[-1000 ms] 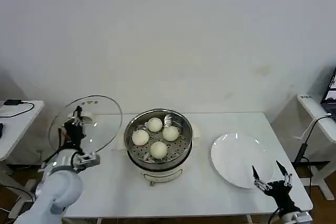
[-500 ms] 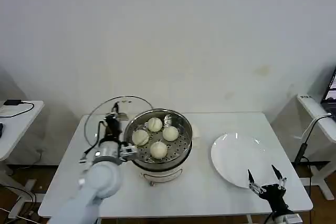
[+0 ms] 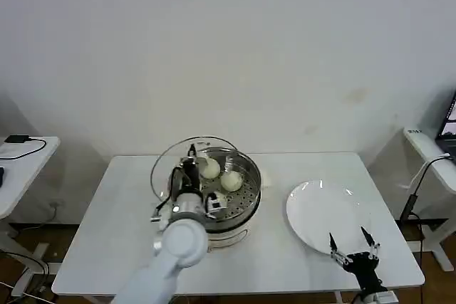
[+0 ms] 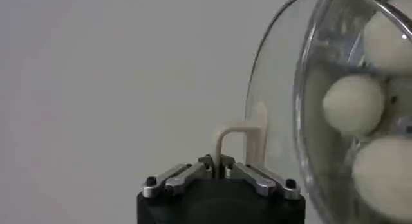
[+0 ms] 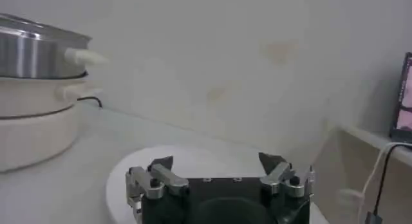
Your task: Take steamed baozi put them in steamer then cover it.
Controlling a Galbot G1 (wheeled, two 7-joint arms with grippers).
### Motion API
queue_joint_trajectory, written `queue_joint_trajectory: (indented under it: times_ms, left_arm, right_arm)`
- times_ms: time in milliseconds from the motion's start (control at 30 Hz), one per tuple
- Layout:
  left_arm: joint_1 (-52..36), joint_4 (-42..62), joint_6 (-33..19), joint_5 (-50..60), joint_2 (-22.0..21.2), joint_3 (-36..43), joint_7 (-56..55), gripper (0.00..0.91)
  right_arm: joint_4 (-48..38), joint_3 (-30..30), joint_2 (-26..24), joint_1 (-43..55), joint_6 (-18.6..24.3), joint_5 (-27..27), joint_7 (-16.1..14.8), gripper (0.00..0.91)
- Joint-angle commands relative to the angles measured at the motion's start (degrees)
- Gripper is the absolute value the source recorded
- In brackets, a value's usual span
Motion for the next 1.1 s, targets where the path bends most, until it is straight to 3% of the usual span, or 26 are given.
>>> queue_joint_trajectory:
  times_ms: [33,1100]
  left_arm:
    - [-1.37,4.71,0.75,4.08,-6.5,2.98,1.25,0.0]
    - [1.02,7.9,-0.95,9.35,-8.55,3.07,0.67,0.0]
  right_arm:
    - [-0.34,-0.21,0.58,-0.06,0.15,-0.91,0.07,0.907]
    - [-0.68,-0.8,0.59,-0.39,1.08,-0.43,-0.36,0.907]
